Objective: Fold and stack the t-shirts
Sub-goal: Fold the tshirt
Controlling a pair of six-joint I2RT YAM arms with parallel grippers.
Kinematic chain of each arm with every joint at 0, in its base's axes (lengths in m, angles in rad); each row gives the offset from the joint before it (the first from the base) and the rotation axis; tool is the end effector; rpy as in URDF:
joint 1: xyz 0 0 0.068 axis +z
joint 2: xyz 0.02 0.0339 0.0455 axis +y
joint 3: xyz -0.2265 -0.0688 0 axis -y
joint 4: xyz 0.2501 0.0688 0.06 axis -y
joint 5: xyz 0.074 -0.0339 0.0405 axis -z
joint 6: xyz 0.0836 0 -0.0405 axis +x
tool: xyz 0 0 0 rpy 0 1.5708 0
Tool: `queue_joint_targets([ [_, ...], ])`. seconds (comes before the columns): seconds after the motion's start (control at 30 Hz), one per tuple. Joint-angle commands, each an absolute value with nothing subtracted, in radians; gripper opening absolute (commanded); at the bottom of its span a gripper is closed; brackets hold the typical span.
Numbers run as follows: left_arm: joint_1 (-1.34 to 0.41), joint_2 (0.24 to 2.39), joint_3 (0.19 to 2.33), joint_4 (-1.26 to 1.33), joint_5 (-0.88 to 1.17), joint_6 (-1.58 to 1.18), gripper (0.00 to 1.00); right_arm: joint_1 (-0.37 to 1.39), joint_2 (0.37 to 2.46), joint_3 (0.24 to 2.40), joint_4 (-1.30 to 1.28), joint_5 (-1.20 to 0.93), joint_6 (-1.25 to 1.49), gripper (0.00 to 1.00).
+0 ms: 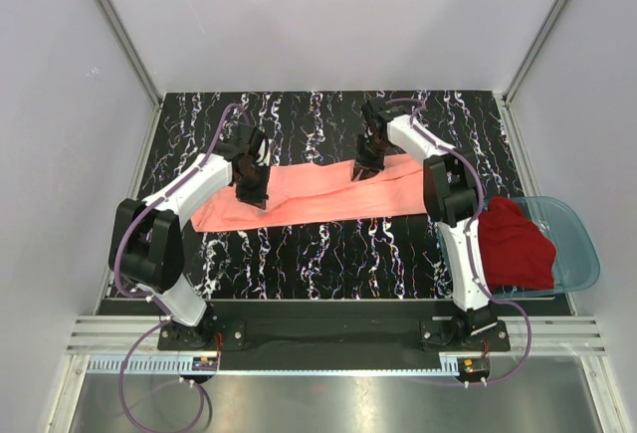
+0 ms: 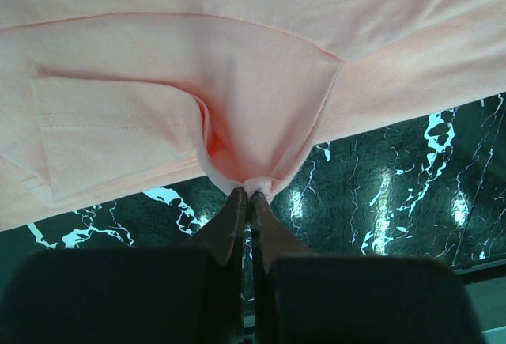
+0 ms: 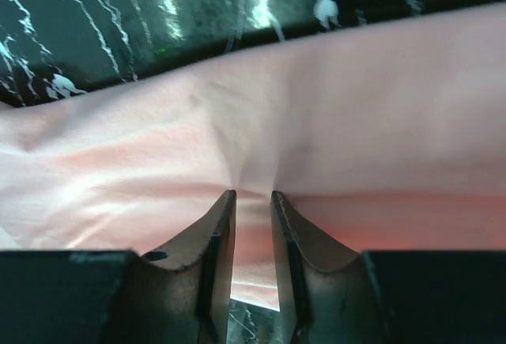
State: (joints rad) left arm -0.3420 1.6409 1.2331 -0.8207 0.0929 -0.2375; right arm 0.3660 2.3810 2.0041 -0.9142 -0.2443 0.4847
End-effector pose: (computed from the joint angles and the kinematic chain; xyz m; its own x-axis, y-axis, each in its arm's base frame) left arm 0.3196 -0.1220 0.1472 -0.9480 0.0888 -0.3057 0.1443 0.9759 -0.1639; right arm 0.4424 0.1912 0.0843 -0.9850 0.1067 -0.1359 0.0557 0.9408 0.3343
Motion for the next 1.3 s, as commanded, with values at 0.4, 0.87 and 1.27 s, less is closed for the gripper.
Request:
queue_joint_targets([
  [0.4, -0.345, 1.643, 1.18, -0.795, 0.071, -0.244, 0.0, 0.267, 2.165, 1.833, -0.888, -0.123, 0.426, 0.32],
  [0.87, -0.345, 1.654, 1.221, -0.804, 0.084, -0.247, 0.0, 0.219, 2.052, 1.706, -0.828, -0.071, 0.382, 0.39],
  [1.27, -0.344, 1.686, 1.413, -0.841, 0.002, -0.247, 0.0, 0.181, 2.002, 1.732, -0.838, -0.188, 0.436, 0.72],
])
